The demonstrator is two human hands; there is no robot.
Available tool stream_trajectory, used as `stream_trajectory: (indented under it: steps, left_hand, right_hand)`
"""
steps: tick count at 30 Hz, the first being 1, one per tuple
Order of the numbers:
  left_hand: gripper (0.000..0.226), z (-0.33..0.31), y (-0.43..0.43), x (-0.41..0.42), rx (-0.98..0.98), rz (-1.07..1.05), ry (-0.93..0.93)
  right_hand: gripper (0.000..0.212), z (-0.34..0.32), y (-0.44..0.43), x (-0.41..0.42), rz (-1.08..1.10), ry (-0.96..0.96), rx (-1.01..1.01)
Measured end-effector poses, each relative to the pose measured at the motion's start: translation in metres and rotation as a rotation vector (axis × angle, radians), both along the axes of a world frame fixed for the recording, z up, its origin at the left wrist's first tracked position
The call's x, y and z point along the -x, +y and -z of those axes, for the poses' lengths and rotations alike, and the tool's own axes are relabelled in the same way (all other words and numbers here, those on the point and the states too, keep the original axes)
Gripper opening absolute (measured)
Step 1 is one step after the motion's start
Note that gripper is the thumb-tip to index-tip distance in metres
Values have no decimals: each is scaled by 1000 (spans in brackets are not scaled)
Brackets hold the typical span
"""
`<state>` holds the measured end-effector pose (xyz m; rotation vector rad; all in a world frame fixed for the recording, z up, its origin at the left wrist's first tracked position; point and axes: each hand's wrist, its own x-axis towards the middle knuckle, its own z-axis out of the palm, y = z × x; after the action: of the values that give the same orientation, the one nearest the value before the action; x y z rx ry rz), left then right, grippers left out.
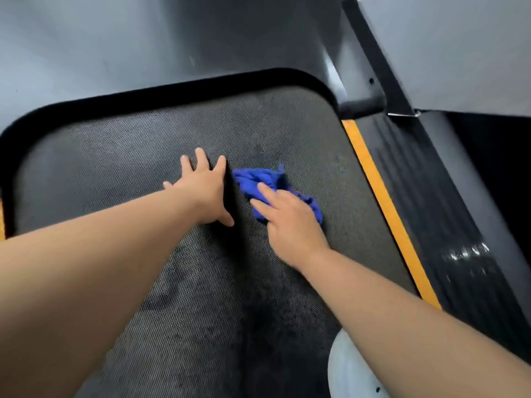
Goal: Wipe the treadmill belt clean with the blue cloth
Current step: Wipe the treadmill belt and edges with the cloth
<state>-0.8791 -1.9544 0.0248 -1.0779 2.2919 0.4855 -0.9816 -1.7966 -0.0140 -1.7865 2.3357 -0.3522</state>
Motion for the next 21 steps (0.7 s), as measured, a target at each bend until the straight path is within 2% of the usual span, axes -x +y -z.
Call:
stream_trajectory:
  steps: [6,12,14,16,18,21]
  left_hand:
    - [134,1,-3,6,-37,-106,90]
    - [130,9,-2,14,-20,-171,80]
    - [129,9,-3,14,-6,-159,71]
    - [130,8,-2,13,-2,-158,65]
    - [130,9,-3,13,2,-155,60]
    - [130,7,-3,14,-9,-154,49]
  right_hand:
    - [53,-10,-12,75,83,95,-206]
    - [64,-9,-64,61,294,-181,-135]
    - [57,-9,-59,48,263,-220,-67]
    - [52,-7,-38,31,131,-195,-28]
    - [51,-1,-21,19,61,-129,-98]
    - [56,7,-35,27,104,-78,-166]
